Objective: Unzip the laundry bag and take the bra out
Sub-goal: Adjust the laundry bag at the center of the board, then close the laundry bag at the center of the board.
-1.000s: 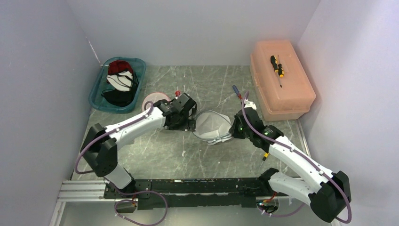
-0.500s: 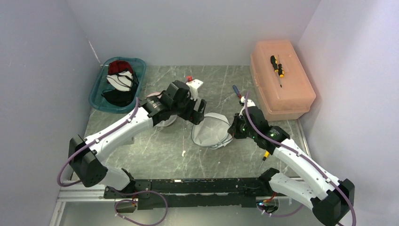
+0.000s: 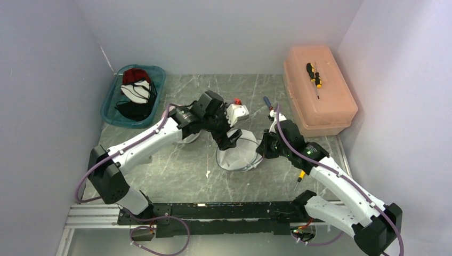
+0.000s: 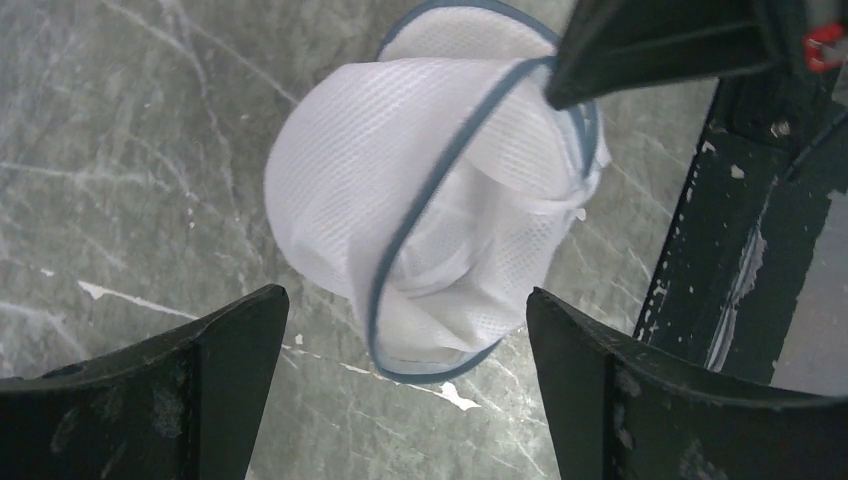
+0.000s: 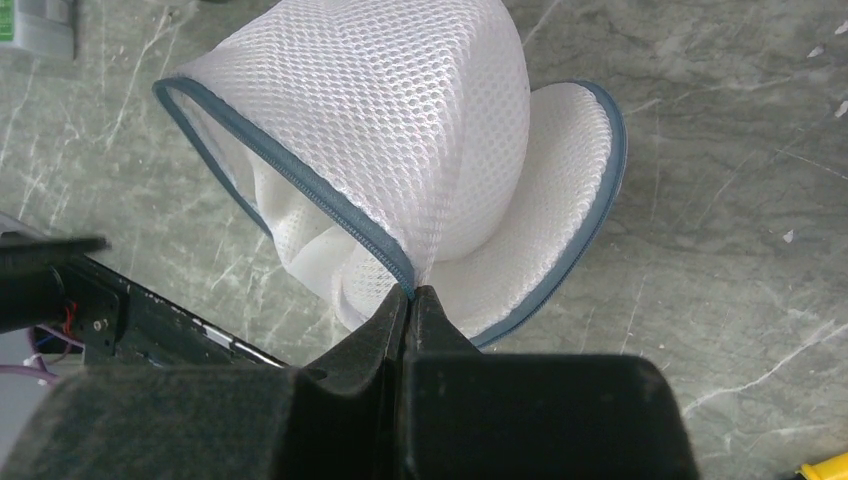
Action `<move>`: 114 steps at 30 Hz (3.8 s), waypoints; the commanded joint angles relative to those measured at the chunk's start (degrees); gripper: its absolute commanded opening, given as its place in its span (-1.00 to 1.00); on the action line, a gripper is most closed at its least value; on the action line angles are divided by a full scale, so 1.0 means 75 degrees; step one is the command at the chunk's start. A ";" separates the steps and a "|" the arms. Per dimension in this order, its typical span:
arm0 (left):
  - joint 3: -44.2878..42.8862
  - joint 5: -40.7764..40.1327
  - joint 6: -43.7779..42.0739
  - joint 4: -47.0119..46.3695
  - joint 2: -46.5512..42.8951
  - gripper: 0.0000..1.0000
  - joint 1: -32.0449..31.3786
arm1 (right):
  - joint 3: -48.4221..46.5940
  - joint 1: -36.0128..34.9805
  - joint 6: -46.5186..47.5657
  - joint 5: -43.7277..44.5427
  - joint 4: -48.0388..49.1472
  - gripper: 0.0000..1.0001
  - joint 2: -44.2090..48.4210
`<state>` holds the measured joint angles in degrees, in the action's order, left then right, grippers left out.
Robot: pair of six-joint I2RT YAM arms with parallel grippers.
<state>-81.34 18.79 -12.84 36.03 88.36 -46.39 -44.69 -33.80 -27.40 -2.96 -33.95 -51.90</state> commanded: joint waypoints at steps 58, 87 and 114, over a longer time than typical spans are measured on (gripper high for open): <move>0.1926 -0.2072 1.0737 -0.1244 -0.1783 -0.95 0.0628 | 0.1385 0.0036 -0.1105 0.2470 0.1082 0.56 0.4956; 0.3811 -0.3154 0.9779 0.0060 -0.3053 -0.95 0.0971 | 0.3525 0.0096 -0.2729 0.1052 0.3634 0.28 0.0958; 0.4318 -0.2851 0.9529 -0.0509 -0.3143 -0.95 0.0981 | 0.1518 0.0045 -0.1280 0.2150 0.3640 -0.35 -0.3998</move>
<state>-49.39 -3.49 59.22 34.13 65.41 -39.07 -31.83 -33.17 -38.92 10.96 -4.12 -78.87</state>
